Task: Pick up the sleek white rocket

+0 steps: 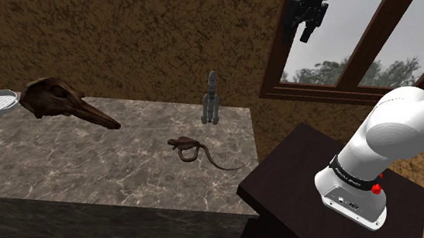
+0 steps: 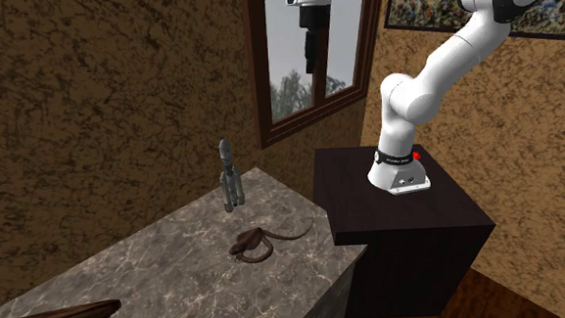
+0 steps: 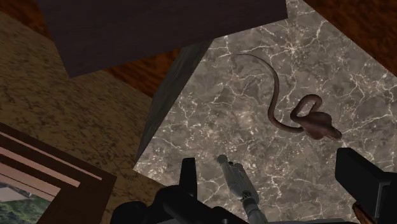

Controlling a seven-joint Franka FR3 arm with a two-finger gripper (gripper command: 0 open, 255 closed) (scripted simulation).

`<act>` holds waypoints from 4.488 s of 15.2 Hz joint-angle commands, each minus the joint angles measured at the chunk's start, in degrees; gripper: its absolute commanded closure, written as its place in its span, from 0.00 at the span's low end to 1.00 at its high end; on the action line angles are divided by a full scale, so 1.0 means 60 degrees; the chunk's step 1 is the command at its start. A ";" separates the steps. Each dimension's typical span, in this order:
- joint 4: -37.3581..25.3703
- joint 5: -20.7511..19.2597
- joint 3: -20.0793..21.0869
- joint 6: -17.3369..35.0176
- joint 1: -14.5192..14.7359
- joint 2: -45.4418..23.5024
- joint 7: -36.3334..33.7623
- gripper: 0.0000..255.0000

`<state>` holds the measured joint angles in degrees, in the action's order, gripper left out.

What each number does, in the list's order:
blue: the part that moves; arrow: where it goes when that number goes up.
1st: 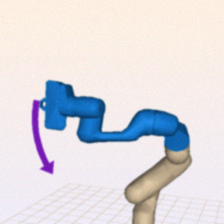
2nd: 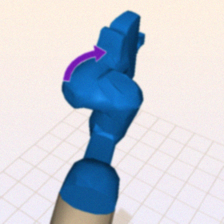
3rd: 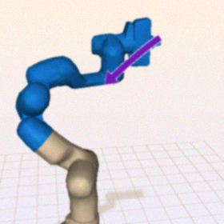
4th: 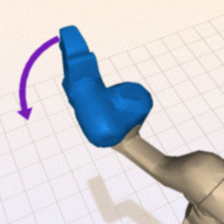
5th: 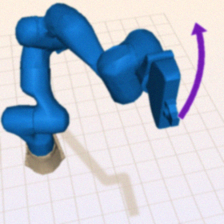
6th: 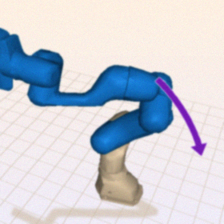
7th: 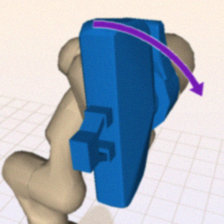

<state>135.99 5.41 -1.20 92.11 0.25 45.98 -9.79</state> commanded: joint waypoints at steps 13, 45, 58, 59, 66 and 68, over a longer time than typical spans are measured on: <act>0.2787 -0.0023 -0.1362 0.5891 0.0868 -0.1448 0.3655 0.00; -0.0841 1.2727 -0.4142 1.0483 0.4860 -1.0678 1.9000 1.00; -0.0597 1.1448 -0.4438 1.0532 0.5113 -0.9924 1.7858 1.00; -0.0558 1.1220 -0.4489 1.0536 0.5155 -0.9795 1.7657 1.00; -0.0333 0.9542 -0.4839 1.0511 0.5426 -0.8901 1.6187 1.00; -0.0304 0.9253 -0.4889 1.0497 0.5461 -0.8756 1.5936 1.00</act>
<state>134.20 61.92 -30.38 155.17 32.89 -6.93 86.75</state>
